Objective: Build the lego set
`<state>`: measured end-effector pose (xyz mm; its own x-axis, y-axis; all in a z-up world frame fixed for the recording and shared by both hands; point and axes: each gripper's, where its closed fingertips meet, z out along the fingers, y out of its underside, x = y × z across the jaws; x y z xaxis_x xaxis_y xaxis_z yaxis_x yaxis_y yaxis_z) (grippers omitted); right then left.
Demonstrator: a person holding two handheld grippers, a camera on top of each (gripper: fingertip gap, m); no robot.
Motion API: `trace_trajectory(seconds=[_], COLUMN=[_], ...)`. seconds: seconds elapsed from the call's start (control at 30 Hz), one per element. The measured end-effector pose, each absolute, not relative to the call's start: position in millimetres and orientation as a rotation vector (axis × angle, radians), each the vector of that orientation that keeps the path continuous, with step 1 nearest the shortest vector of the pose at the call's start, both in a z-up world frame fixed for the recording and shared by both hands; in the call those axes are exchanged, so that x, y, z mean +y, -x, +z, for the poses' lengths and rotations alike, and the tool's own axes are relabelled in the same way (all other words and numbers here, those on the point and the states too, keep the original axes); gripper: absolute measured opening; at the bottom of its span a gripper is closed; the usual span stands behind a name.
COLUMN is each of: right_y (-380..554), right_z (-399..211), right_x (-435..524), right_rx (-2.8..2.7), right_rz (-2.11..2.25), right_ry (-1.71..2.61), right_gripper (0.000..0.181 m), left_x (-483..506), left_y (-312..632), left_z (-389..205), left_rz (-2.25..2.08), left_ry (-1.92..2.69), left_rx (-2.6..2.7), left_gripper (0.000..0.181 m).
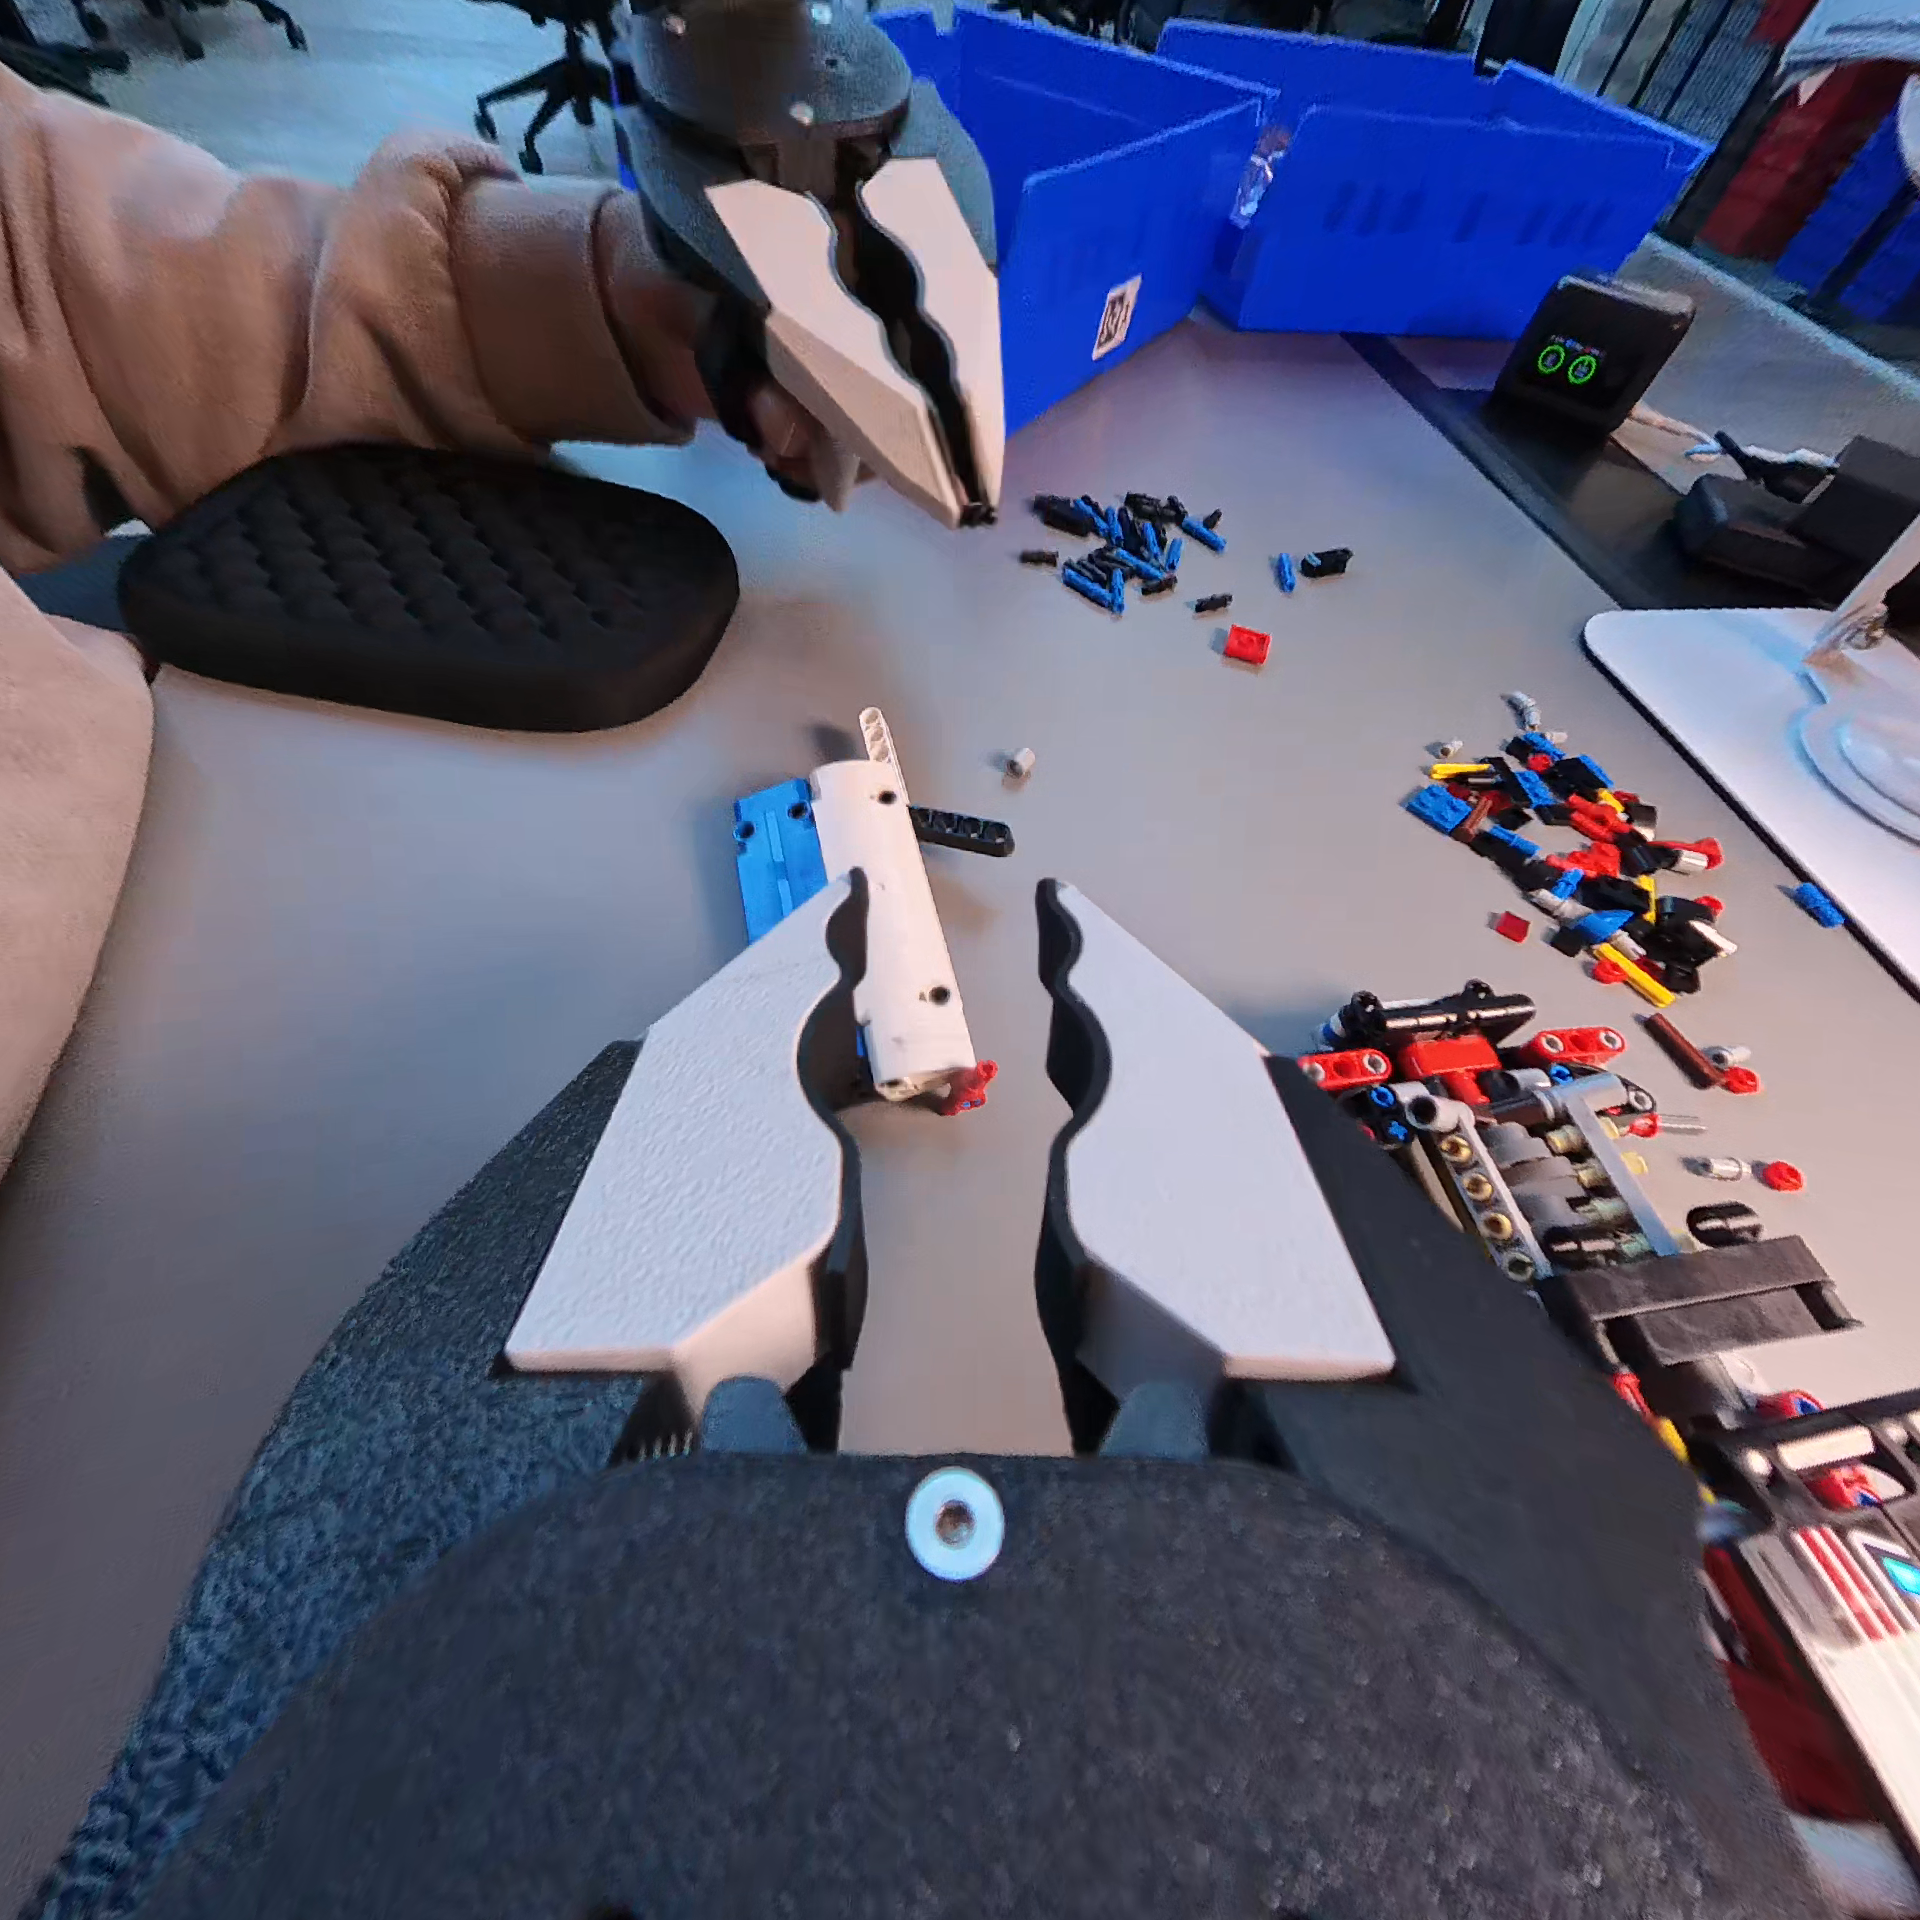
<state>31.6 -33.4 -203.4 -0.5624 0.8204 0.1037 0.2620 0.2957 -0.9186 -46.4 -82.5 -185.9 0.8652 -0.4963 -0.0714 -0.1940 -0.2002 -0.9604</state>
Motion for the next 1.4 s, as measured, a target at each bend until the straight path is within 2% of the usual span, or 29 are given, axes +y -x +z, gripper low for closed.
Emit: trace_trajectory(seconds=[0.17,0.47,0.87,1.07,1.13,1.3,1.37,1.4], right_y=[-33.0,-44.5,-43.4,-41.8,-42.5,-40.6,-39.9,-39.7], right_z=[-183.6,-176.4,-183.3,-183.1,-184.2,-181.0,-176.8,-172.8], right_x=[-54.4,-93.1,-98.5,-95.6,-96.4,-94.8,-92.1,-90.1], right_rx=[-1.923,-1.986,-2.013,-2.002,-2.017,-1.999,-1.974,-1.95], right_rz=[1.339,1.436,1.404,1.427,1.429,1.431,1.462,1.488], right_ry=[0.837,0.689,0.677,0.704,0.703,0.711,0.727,0.736], right_gripper=[0.009,0.014,0.002,0.008,0.002,0.002,0.002,0.002], left_x=[-92.2,-92.3,-93.0,-92.4,-91.6,-89.9,-87.9,-86.5], left_y=[-12.7,-43.7,-52.1,-51.8,-51.4,-49.6,-47.0,-45.2], left_z=[-164.3,-174.8,-187.0,-184.8,-184.6,-181.2,-179.6,-180.1], left_rz=[-0.563,-0.623,-0.613,-0.621,-0.614,-0.617,-0.6,-0.584], left_ry=[1.6,1.612,1.669,1.67,1.674,1.661,1.658,1.664], left_rx=[0.625,0.721,0.774,0.761,0.758,0.73,0.71,0.7], left_gripper=[0.002,0.002,0.001,0.001,0.001,0.001,0.004,0.011])
